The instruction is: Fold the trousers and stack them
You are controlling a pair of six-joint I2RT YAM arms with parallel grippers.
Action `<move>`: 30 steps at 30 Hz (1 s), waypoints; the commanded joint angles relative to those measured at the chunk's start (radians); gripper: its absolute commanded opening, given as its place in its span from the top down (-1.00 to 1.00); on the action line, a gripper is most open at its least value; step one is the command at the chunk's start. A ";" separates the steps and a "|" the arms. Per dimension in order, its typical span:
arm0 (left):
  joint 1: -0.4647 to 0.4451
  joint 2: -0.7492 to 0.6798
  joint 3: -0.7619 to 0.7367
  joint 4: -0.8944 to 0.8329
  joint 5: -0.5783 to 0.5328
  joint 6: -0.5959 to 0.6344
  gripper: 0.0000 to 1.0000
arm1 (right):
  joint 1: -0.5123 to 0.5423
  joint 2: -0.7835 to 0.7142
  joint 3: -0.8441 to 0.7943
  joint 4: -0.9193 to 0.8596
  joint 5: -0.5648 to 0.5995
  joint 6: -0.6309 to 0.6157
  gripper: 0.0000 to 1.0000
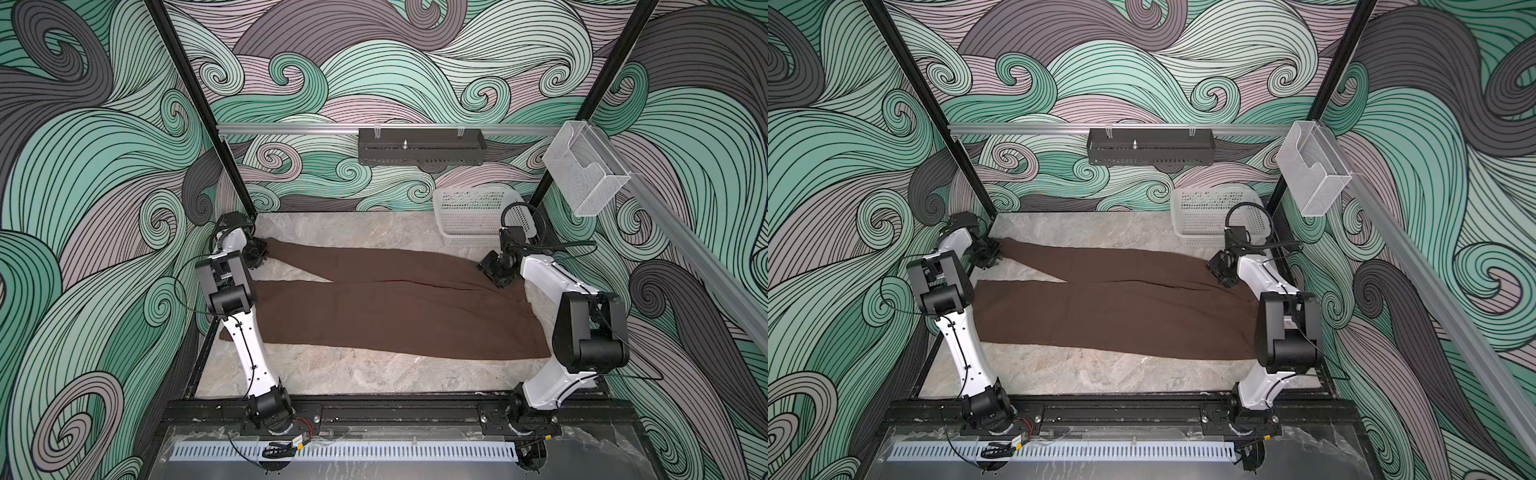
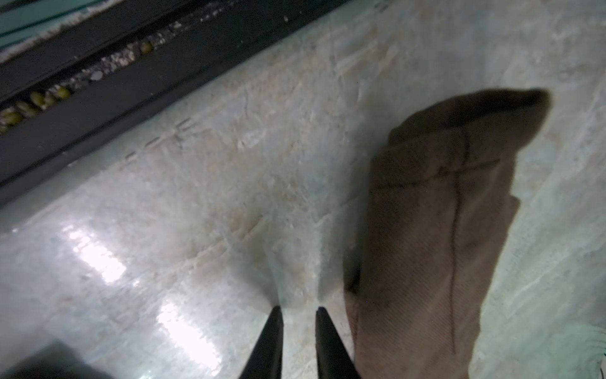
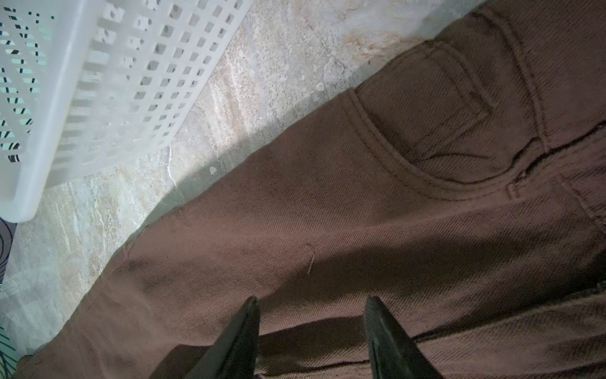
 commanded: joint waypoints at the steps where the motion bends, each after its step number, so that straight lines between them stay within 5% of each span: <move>1: -0.006 0.015 0.057 -0.007 -0.027 -0.012 0.45 | 0.003 0.009 -0.006 0.002 -0.001 -0.012 -0.07; 15: -0.039 0.149 0.309 -0.093 -0.022 0.000 0.31 | 0.004 0.017 0.004 0.003 -0.002 -0.012 -0.07; 25: -0.027 0.032 0.133 -0.040 -0.032 0.002 0.12 | 0.003 0.017 0.002 0.004 -0.010 -0.008 -0.07; 30: -0.014 -0.064 -0.035 0.060 -0.029 -0.024 0.37 | 0.003 0.019 0.000 0.006 -0.009 -0.011 -0.07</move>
